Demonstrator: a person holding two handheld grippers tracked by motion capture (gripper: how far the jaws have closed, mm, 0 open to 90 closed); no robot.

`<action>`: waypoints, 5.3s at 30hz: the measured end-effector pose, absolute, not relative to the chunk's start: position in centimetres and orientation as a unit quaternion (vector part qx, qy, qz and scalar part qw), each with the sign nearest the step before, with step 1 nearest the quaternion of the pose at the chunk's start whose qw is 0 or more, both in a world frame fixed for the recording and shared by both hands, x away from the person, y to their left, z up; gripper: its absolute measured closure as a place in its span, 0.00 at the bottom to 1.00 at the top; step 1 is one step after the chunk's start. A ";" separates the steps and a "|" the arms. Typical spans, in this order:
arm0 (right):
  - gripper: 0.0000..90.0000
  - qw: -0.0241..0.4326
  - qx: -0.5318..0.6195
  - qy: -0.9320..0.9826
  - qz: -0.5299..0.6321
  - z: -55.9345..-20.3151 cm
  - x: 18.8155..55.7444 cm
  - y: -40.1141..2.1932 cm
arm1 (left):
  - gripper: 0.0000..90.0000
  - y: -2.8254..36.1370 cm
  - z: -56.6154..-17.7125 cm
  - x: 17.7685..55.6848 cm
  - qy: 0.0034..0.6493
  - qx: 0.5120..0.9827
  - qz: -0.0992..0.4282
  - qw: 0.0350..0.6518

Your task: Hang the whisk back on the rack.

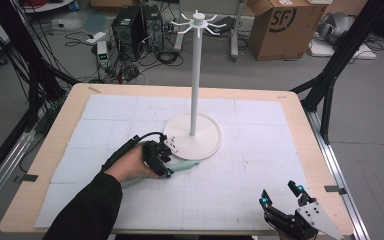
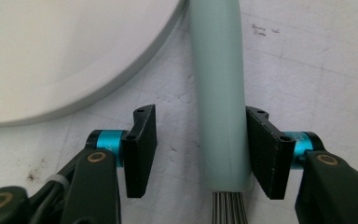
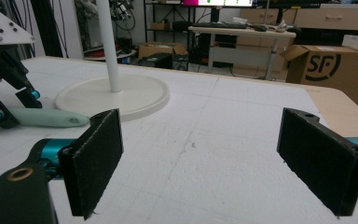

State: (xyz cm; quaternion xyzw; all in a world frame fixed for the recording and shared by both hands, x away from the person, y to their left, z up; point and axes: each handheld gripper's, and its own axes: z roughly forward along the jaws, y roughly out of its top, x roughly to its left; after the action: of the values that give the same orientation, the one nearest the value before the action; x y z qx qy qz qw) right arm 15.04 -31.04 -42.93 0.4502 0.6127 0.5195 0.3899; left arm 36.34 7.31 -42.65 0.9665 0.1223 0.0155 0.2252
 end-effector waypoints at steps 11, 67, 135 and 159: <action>0.15 0.389 0.451 0.611 0.521 -42.9 15.0 -31.0 | 0.76 6.8 -42.4 35.7 0.105 0.971 0.015 0.213; 0.14 0.388 0.450 0.614 0.519 -43.1 15.2 -30.8 | 0.78 12.4 -34.1 34.4 0.149 0.891 0.088 0.418; 0.14 0.383 0.454 0.606 0.528 -42.9 15.0 -31.2 | 0.77 10.6 -20.8 39.3 0.160 0.744 0.045 0.647; 0.15 0.391 0.454 0.599 0.530 -42.8 14.8 -31.4 | 0.65 10.8 -22.3 40.0 0.183 0.709 0.064 0.678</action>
State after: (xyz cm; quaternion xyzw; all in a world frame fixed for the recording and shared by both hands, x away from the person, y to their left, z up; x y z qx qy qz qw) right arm 14.85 -31.36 -42.77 0.4542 0.5995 0.5304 0.3911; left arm 39.97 10.78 -22.27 0.7094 0.1827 0.0643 0.6776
